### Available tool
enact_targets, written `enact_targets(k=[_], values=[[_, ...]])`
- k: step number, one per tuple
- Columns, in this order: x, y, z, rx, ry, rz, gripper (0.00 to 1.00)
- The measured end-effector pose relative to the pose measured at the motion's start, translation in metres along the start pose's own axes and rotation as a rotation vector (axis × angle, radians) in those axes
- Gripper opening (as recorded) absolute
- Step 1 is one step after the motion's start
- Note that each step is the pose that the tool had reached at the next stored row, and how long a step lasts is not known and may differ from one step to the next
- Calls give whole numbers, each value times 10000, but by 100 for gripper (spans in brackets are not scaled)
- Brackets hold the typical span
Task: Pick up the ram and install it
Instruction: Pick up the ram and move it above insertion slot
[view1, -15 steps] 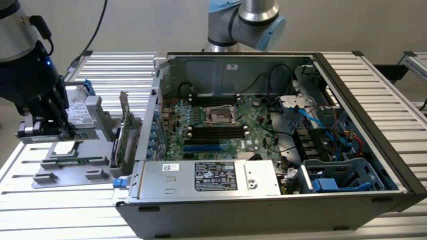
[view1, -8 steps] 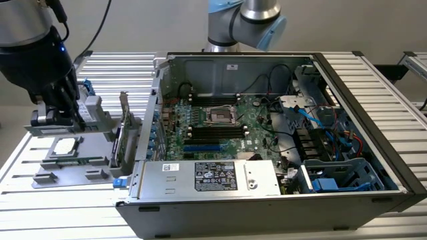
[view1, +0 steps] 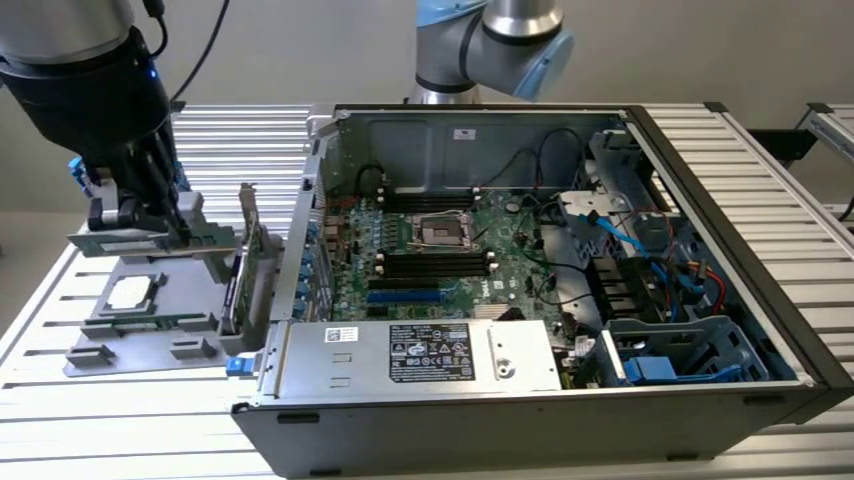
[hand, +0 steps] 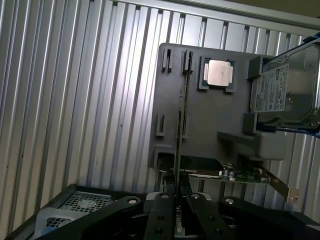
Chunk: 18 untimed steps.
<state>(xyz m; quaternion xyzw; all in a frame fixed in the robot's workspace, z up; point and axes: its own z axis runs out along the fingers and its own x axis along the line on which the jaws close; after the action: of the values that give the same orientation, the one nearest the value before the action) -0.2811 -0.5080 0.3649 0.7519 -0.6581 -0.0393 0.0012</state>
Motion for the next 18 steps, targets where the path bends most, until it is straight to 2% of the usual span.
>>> enact_targets(k=[8, 18], values=[[-11, -265, -88, 1, -1, 0, 14], [23, -676, -176, 0, -3, -5, 14]])
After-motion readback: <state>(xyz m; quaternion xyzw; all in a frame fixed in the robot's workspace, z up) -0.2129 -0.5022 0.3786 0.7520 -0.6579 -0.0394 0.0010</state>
